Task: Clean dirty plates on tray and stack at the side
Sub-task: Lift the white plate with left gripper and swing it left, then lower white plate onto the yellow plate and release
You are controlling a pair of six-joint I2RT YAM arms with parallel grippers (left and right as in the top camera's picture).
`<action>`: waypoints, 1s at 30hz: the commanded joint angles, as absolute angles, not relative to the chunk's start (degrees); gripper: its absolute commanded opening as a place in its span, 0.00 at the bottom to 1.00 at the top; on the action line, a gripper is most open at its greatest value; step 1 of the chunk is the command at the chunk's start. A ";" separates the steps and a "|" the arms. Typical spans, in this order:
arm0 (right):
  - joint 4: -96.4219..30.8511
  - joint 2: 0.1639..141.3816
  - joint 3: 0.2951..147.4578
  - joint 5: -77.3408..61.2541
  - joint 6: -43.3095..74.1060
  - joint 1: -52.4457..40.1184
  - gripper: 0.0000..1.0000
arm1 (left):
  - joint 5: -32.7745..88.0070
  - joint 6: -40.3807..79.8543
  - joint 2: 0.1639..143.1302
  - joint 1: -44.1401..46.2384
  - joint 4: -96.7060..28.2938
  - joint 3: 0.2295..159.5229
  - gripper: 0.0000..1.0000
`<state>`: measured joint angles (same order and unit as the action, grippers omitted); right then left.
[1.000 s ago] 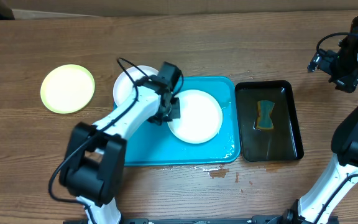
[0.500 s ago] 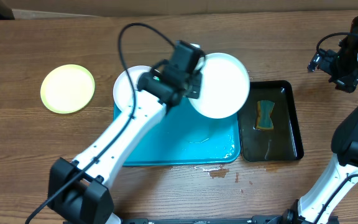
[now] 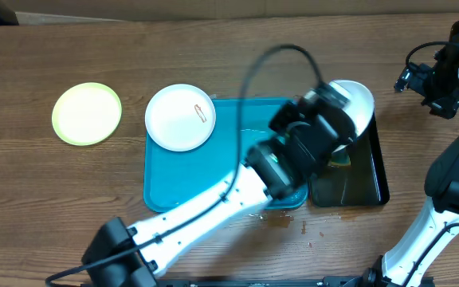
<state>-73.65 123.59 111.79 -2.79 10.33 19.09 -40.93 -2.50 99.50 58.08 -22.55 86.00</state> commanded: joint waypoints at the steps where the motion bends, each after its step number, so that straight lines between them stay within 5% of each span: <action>1: -73.49 122.19 112.49 -3.09 10.50 19.14 1.00 | -55.07 -15.57 103.04 62.48 -18.22 87.22 0.04; 7: -73.52 122.19 112.49 -3.09 10.50 19.14 1.00 | -66.37 -32.42 106.87 67.31 -4.05 87.22 0.04; 18: -73.49 122.21 112.49 -3.09 10.50 19.14 1.00 | -68.64 -49.93 107.04 71.29 13.58 87.22 0.04; 24: -73.49 122.19 112.49 -3.07 10.50 19.14 1.00 | -68.73 -35.83 107.04 70.35 9.80 87.20 0.04; 30: -73.49 122.19 112.49 -3.07 10.50 19.14 1.00 | -56.03 -6.57 107.04 65.78 -11.88 87.20 0.04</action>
<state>-73.65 123.59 111.81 -2.76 10.31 19.09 -64.73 -27.68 107.07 69.04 -6.15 86.56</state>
